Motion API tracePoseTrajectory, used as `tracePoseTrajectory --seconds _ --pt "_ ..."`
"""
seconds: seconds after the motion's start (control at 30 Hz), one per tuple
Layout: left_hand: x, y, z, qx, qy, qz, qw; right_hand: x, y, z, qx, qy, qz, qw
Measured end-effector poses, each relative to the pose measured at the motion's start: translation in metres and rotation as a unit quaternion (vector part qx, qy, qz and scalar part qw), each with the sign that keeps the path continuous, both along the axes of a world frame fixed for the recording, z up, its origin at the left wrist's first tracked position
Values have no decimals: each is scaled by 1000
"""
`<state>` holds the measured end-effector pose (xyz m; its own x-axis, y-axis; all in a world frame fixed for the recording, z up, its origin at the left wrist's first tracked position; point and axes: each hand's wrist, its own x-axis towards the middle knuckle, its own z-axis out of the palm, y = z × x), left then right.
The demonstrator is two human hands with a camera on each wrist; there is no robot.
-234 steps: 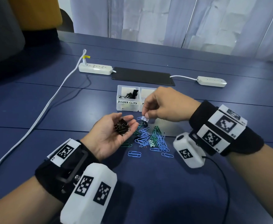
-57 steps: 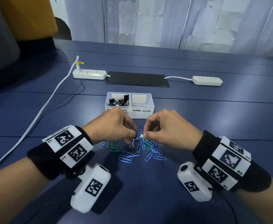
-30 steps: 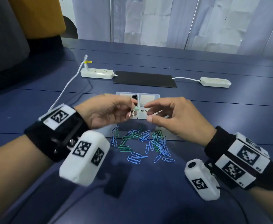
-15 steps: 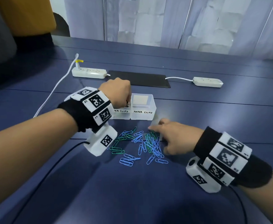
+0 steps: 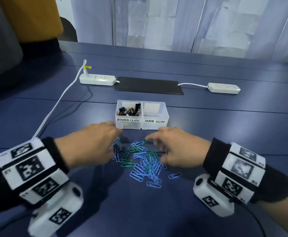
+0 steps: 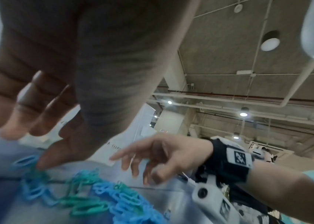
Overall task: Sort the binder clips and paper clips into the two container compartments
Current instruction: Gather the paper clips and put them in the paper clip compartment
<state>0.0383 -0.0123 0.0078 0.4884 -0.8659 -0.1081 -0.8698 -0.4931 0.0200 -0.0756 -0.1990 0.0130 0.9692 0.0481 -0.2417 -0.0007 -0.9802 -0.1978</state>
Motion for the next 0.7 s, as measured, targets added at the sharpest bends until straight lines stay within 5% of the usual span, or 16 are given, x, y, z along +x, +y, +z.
tracePoseTrajectory --seconds 0.23,0.53,0.7 --pt "3 -13 -20 -8 16 -7 1000 25 10 -11 -85 27 23 996" --pt "-23 -12 -18 -60 14 -49 997 -21 -8 5 -25 9 5 1000" --pt "-20 -3 -16 25 81 -39 996 -51 -6 -6 -61 92 -41 993"
